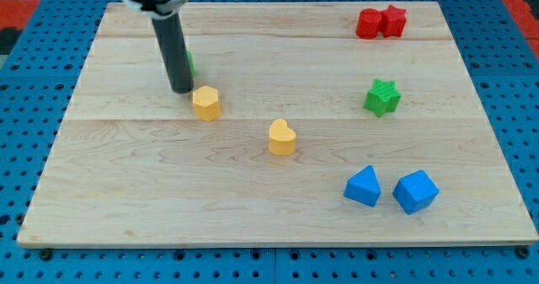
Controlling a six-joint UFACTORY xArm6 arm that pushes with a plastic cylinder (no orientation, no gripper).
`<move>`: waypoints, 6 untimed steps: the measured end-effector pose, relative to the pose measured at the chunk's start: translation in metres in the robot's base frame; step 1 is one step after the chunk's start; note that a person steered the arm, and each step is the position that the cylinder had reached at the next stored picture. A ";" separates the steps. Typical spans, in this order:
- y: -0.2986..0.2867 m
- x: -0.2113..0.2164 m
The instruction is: Push the green circle slightly upwards
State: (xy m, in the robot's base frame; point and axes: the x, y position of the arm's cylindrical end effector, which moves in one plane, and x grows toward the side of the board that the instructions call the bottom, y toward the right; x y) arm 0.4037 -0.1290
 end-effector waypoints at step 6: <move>0.001 -0.014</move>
